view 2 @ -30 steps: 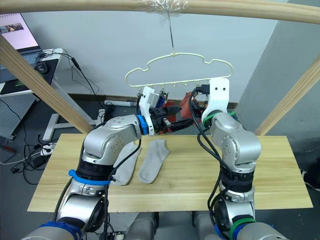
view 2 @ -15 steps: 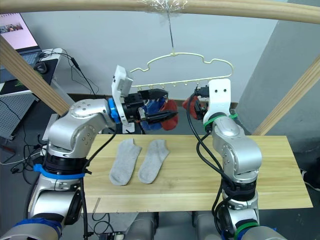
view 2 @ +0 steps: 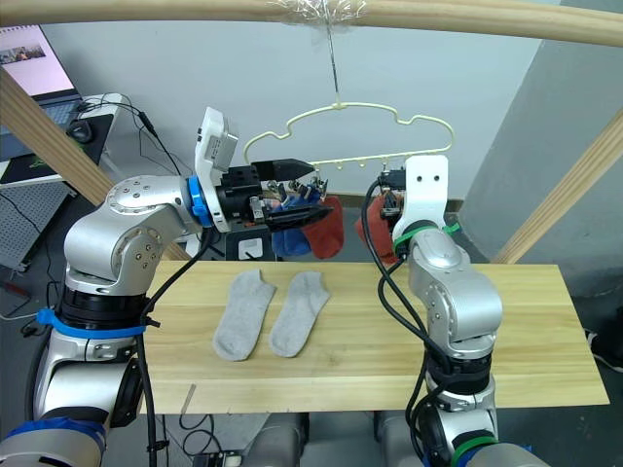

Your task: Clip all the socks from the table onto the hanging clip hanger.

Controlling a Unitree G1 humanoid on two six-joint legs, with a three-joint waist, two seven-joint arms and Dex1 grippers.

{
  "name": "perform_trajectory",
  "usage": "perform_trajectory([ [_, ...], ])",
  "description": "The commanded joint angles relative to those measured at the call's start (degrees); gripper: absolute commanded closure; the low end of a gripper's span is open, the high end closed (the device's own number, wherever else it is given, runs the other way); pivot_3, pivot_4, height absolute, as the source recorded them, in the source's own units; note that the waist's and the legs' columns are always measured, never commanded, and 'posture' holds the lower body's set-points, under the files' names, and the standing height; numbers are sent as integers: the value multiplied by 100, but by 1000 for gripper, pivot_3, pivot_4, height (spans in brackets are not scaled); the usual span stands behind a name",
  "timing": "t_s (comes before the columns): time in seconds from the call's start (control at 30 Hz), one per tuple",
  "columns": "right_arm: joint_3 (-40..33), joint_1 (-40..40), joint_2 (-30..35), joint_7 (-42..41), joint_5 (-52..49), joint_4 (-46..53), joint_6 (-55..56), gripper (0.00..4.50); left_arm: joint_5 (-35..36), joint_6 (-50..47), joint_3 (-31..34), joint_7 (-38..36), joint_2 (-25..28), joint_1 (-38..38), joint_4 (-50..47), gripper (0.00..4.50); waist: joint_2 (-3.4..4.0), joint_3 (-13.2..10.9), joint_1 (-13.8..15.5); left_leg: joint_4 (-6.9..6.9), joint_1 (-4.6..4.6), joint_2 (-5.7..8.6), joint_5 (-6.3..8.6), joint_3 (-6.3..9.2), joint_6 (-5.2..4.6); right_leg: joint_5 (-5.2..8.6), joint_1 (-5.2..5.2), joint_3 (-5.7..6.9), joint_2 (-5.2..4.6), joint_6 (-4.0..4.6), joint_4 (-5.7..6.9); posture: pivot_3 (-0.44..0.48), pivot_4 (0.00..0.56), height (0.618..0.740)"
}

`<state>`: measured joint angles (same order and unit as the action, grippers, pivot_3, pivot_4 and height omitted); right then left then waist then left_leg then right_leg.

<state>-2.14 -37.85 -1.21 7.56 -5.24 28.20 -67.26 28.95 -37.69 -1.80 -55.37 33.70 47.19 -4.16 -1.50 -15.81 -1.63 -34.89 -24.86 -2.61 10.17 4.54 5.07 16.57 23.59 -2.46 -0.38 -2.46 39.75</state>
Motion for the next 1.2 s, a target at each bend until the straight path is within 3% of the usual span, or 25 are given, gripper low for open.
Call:
perform_trajectory([
  [0.03, -81, -60, 24, -43, 26, -40, 246, 2416, 1, 61, 95, 51, 46, 28, -199, 0, 0, 0, 0, 0, 0, 0, 0, 0, 0, 0, 0, 0, 0, 0, 0, 79, 203, 740],
  [0.57, -481, -495, 332, -300, -94, -1292, 1114, 2416, -104, 64, 101, 270, 48, 46, -192, 0, 0, 0, 6, -1, 0, 0, 0, -1, 0, 0, 1, -1, 0, 0, 6, 100, 202, 740],
  [1.2, -510, -685, 192, -421, -215, -1431, 1053, 2416, -87, 57, 106, 400, 8, -2, -206, 0, 0, 0, 15, -3, 0, 0, 0, 0, 0, 0, 3, 0, 0, 1, 13, 111, 205, 740],
])
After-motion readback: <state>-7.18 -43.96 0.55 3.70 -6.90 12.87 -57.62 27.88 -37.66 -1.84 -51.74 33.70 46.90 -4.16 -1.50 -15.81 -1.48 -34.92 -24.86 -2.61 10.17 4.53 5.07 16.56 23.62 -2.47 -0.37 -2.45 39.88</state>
